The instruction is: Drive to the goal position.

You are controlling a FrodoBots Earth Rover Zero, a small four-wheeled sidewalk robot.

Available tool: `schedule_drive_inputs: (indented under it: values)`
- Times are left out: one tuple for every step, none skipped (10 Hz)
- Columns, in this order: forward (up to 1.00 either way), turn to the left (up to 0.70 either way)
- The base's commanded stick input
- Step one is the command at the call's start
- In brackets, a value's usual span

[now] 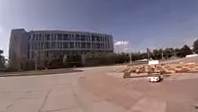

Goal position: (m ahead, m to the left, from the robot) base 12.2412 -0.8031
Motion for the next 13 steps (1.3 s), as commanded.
schedule_drive_inputs:
  values:
    - [0.70,0.35]
    - [0.70,0.35]
    - [0.70,0.30]
    - [0.70,0.04]
    - [0.70,0.00]
    - [0.70,0.00]
    - [0.70,0.00]
    - [0.70,0.00]
    - [0.70,0.00]
    - [0.70,0.00]
    - [0.70,0.00]
    - [0.70,0.00]
    - [0.70,0.00]
